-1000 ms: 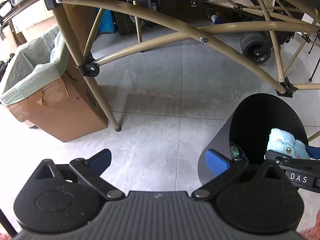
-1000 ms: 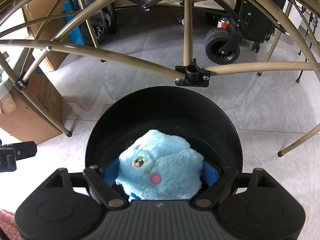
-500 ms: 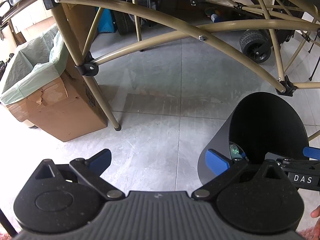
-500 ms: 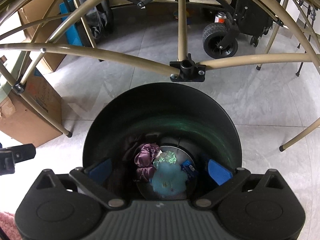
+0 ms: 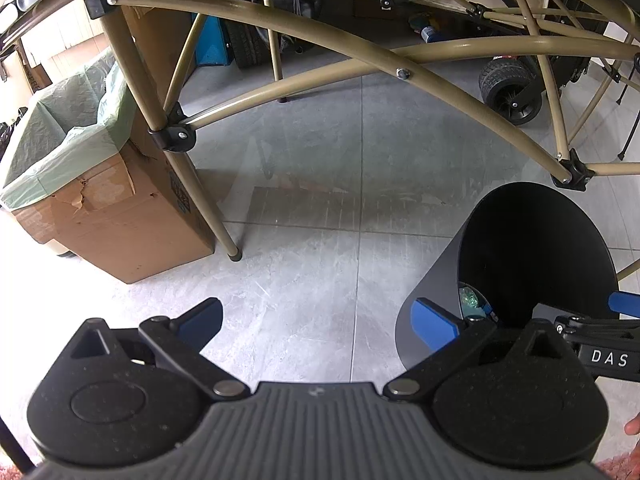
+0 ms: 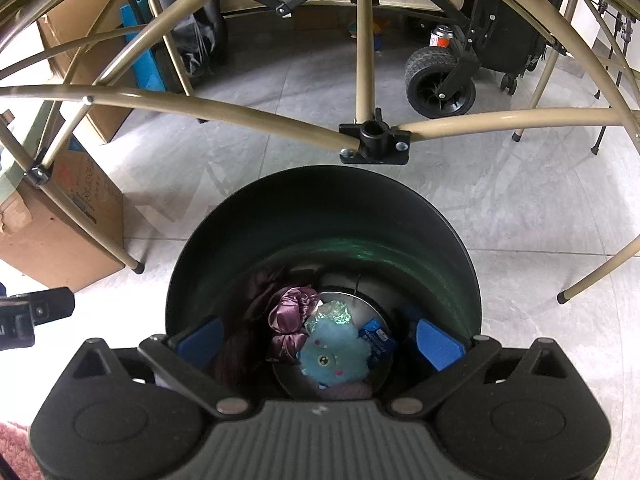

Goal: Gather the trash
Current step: 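Raise both tools away from the bin toward the table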

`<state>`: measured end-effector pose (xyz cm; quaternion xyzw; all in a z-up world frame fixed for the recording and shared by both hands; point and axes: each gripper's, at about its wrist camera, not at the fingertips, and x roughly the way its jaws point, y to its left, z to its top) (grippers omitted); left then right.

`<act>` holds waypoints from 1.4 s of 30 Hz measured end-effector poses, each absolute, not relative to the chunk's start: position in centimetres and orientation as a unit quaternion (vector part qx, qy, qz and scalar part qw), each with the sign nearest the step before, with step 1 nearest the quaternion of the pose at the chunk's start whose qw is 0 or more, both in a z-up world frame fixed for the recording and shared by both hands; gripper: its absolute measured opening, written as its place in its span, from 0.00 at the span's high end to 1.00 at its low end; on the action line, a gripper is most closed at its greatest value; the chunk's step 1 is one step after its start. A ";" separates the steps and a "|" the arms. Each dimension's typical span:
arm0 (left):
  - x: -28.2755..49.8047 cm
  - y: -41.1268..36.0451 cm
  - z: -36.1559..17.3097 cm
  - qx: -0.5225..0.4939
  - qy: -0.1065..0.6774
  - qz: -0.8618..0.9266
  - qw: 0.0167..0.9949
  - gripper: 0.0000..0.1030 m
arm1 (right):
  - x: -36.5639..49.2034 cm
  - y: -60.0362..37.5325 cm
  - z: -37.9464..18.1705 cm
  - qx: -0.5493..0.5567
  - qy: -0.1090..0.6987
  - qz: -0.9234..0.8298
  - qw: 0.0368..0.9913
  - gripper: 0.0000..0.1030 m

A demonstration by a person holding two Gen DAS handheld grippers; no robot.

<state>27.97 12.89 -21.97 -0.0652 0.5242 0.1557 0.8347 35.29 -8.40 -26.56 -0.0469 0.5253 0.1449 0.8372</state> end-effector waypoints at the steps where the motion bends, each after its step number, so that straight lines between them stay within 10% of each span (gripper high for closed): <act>1: 28.0 12.9 -22.0 -0.065 0.524 0.156 0.835 0.01 | 35.3 -8.4 -26.5 -0.047 0.525 0.145 0.837 0.00; 42: 24.7 6.3 -9.7 -0.050 0.367 0.115 0.922 0.00 | 28.6 -17.1 -11.6 -0.003 0.355 0.192 0.915 0.00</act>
